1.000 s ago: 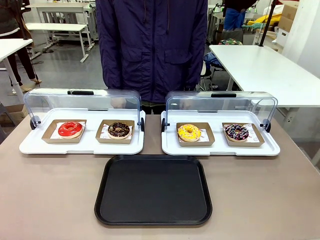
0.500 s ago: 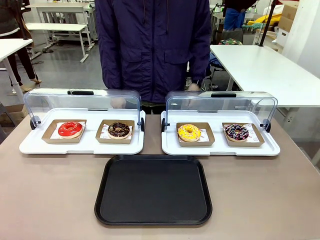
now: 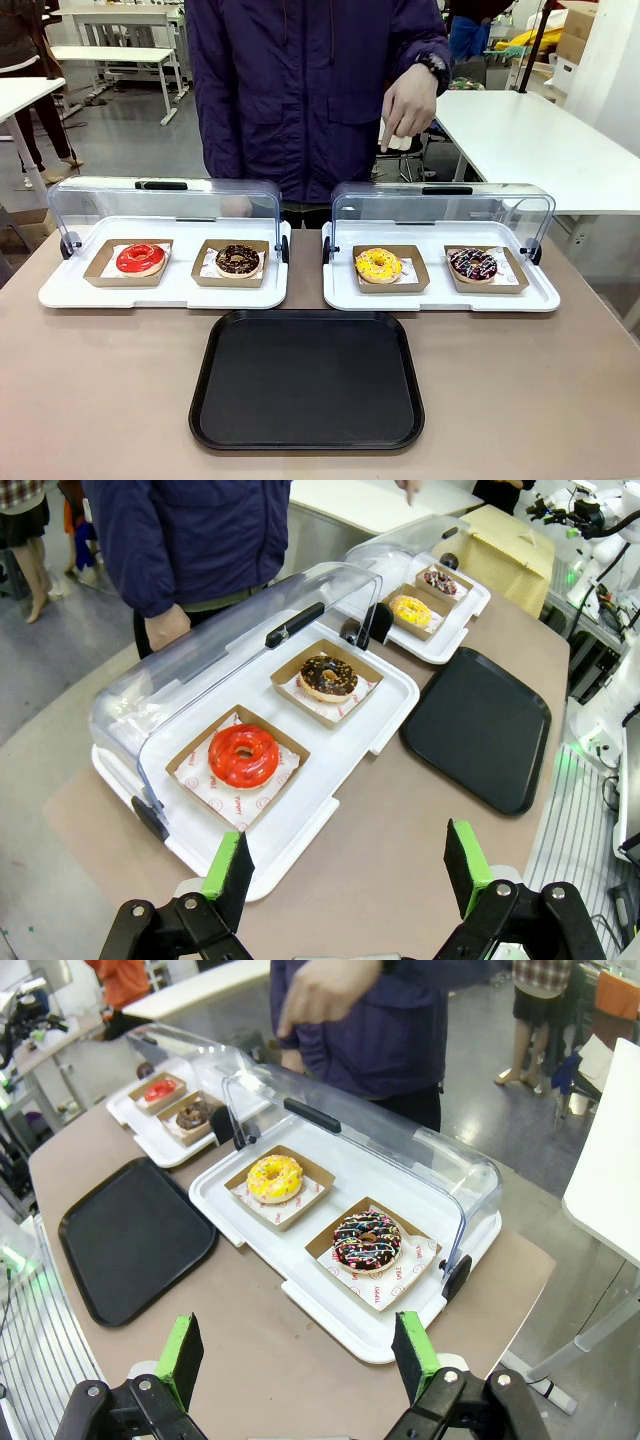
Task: Move the third donut from the left to the tray.
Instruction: Pick up the Paper togo box containing the Donut indicated by the person and place it on the Handle tray.
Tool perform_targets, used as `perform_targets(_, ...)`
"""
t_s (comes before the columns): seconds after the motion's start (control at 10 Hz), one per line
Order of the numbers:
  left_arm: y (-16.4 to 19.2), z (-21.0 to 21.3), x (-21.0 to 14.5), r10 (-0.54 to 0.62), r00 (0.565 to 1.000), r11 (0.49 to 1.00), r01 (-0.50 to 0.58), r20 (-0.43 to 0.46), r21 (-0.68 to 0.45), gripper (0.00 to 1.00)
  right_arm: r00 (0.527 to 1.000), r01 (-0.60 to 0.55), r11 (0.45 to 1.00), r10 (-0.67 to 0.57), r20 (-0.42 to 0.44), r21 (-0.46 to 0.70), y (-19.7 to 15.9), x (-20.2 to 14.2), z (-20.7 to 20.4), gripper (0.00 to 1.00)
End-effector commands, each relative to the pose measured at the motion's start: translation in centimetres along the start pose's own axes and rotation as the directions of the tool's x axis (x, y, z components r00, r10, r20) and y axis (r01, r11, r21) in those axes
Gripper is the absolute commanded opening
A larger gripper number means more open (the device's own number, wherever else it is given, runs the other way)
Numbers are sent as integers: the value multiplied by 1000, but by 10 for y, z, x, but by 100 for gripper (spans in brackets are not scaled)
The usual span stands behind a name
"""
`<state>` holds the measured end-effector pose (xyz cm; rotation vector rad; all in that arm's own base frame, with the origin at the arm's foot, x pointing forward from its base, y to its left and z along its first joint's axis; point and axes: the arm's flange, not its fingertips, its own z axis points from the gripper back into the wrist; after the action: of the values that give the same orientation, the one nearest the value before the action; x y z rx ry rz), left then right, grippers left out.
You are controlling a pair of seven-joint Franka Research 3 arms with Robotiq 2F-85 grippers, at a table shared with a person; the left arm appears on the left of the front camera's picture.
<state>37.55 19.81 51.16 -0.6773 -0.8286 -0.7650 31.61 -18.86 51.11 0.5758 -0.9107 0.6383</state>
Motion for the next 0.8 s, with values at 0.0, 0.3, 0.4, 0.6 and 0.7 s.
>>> perform_targets(0.0,-1,0,1,-12,1000,1000,12,9,-8,100,999,-23,1000,23,30,4,-2,3,0,100)
perform_targets(0.3,-1,0,1,-12,1000,1000,12,9,-8,100,999,-23,1000,23,30,4,-2,3,0,100)
perform_targets(0.4,-1,0,1,-12,1000,1000,12,9,-8,100,999,-23,1000,23,30,4,-2,3,0,100)
perform_targets(0.6,-1,0,1,-12,1000,1000,12,9,-8,100,999,-23,1000,23,30,4,-2,3,0,100)
perform_targets(0.7,-1,0,1,-12,1000,1000,12,9,-8,100,999,-23,1000,23,30,4,-2,3,0,100)
